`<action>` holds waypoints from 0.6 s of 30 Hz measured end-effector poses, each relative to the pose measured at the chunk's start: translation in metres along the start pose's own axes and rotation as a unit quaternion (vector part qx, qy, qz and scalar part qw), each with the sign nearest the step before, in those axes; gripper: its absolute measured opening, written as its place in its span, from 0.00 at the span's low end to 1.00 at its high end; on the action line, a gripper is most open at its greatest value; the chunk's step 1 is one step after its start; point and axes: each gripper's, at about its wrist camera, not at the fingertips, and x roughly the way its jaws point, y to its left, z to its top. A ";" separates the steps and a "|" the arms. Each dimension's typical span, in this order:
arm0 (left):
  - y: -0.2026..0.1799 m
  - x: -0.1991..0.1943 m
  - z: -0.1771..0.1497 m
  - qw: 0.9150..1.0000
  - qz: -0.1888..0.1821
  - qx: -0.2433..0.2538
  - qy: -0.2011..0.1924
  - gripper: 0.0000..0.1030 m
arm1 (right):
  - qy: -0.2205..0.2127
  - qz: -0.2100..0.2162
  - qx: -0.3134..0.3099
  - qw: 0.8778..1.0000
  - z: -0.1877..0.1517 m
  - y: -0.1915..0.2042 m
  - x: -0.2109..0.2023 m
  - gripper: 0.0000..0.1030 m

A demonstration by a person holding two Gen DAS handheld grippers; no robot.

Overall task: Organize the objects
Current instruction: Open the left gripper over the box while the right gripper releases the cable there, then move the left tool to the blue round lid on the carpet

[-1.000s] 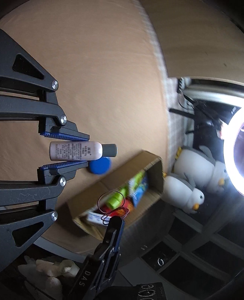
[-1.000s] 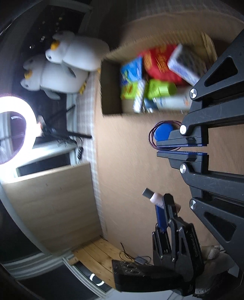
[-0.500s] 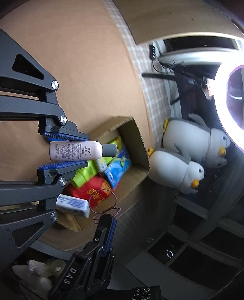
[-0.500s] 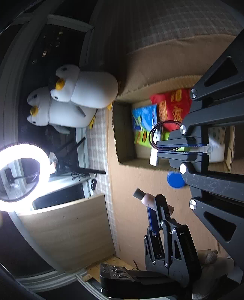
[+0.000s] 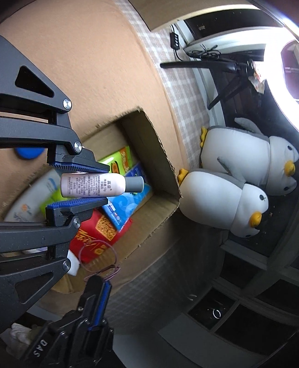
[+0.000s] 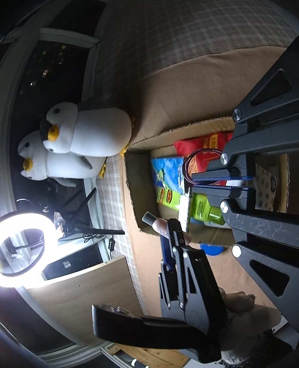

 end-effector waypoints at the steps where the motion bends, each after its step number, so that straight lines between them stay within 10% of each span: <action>1: -0.003 0.004 0.002 1.000 0.000 0.002 0.001 0.21 | 0.000 -0.001 0.002 1.000 0.000 -0.003 0.000 0.03; 9: -0.020 0.011 0.012 1.000 0.006 0.017 -0.005 0.28 | 0.002 0.009 0.018 1.000 -0.005 -0.015 -0.002 0.05; 18: -0.024 -0.004 0.009 0.999 0.018 0.029 -0.024 0.28 | -0.008 0.023 0.041 0.999 -0.010 -0.019 -0.008 0.34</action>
